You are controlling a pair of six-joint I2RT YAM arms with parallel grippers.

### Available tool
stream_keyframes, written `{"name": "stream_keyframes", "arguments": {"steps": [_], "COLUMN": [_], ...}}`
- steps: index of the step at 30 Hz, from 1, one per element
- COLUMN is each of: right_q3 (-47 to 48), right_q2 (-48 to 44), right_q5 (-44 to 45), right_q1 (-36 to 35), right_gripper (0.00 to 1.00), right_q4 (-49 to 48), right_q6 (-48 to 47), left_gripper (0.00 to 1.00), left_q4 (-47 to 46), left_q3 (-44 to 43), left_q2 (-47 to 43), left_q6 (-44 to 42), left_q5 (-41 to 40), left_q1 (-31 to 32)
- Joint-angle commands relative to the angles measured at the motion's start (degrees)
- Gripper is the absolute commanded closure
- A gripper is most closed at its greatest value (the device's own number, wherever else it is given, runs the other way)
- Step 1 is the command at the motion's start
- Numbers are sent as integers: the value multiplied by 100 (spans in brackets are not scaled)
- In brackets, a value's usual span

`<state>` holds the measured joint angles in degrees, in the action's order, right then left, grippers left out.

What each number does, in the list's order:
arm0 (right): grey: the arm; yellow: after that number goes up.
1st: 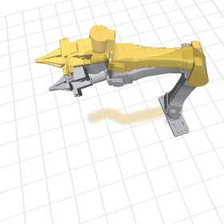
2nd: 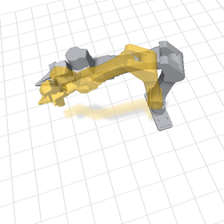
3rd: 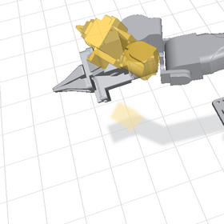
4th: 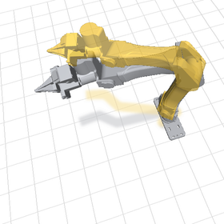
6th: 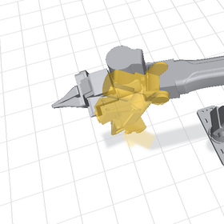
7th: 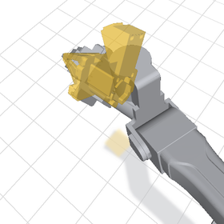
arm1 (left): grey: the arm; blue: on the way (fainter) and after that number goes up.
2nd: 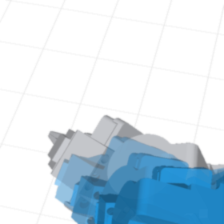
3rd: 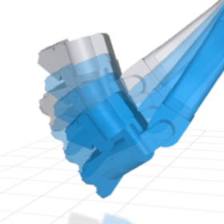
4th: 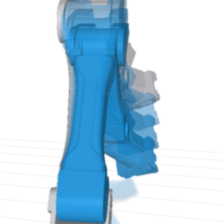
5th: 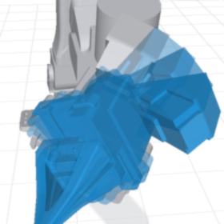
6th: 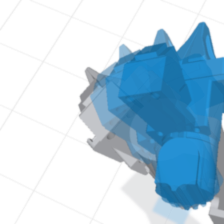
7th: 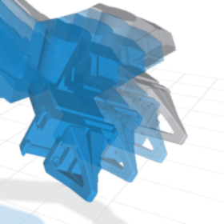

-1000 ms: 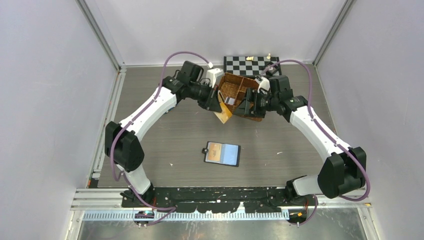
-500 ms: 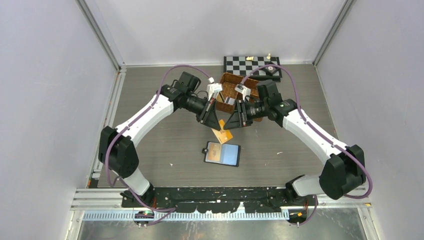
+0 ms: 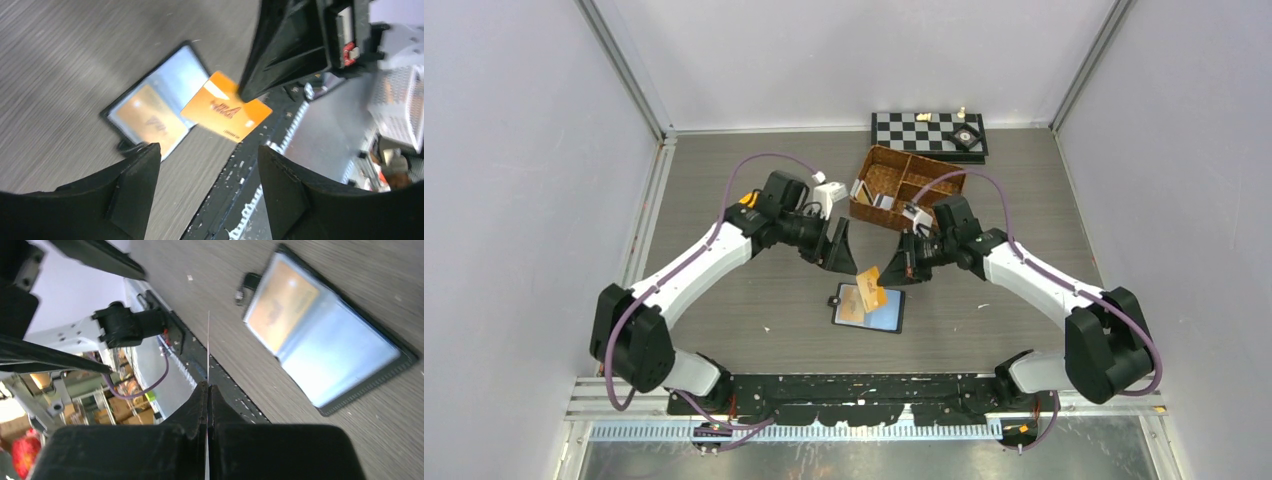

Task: Put the credit cards into the card holder
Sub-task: Insert the credit card into the card holder.

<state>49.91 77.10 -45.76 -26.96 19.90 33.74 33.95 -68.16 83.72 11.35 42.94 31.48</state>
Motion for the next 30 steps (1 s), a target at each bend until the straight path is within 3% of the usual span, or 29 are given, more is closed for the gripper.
{"name": "stream_keyframes", "arguments": {"steps": [1,9,30], "right_q3": [-637,-1326,-1475], "right_q2": [-71,210,788], "right_q5": [752,1342,1167], "right_q1": [-19,-62,-154], "right_gripper": [100,100,99], "right_q4": [-873,-1516,-1960], "right_q6": [1082,1570,1627], "left_gripper": [27,28,33], "left_q4": [-744,-1295,-1314], "left_q3": [757,1605,1686], "left_q2": [-455,-257,255], "left_q6": [1190,1986,1844], "left_q5": [-1988,-2242,-2303], "left_q1": [-20,-20,-20]}}
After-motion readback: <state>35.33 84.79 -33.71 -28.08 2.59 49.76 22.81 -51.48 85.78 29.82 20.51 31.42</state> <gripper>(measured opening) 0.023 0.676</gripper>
